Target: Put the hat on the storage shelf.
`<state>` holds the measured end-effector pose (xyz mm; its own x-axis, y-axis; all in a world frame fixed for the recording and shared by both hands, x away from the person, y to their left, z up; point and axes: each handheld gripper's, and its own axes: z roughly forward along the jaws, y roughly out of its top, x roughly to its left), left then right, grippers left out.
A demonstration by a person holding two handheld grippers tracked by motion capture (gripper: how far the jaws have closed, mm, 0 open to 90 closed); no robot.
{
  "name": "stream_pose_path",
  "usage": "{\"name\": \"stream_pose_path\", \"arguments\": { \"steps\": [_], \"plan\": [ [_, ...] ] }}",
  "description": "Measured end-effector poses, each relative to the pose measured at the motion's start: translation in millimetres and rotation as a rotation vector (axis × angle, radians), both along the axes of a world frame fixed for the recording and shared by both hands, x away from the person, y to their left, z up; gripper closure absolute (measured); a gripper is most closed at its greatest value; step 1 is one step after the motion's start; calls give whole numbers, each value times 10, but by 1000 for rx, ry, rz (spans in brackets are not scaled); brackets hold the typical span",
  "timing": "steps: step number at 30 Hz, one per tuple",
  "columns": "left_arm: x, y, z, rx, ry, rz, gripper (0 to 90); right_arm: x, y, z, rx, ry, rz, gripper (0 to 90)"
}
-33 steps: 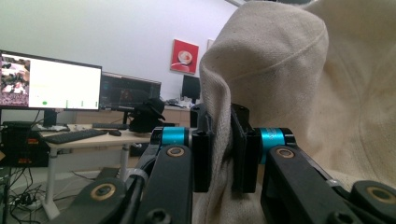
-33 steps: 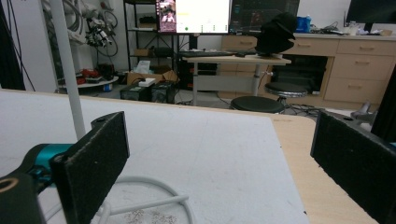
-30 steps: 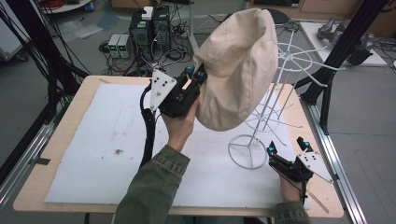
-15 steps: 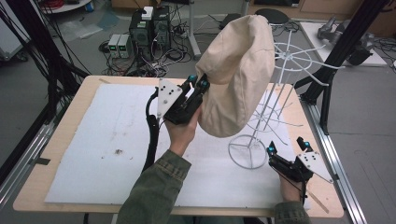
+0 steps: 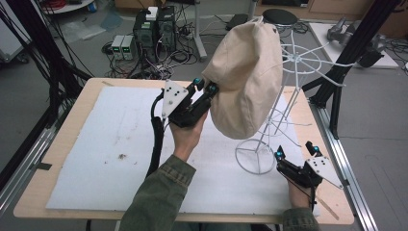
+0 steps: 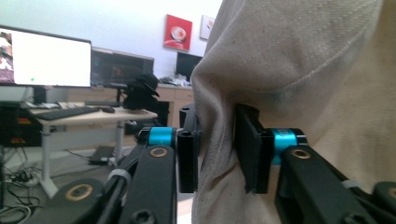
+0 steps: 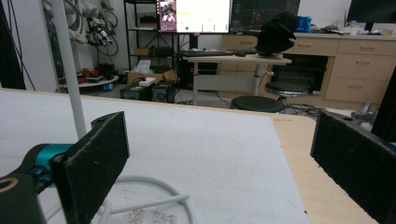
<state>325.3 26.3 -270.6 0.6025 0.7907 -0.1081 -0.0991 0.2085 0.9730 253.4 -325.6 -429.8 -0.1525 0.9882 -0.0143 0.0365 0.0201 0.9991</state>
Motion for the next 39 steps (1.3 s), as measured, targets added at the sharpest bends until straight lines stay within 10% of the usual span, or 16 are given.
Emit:
{"name": "stream_pose_path", "arguments": {
  "steps": [14,39],
  "plan": [
    [30,21,-44,15,-10,53,287,1,-4,0,1,1,0,34],
    [-93,687,-15,-31,-38,196,271,0,8,0,4,4,1,34]
  ]
}}
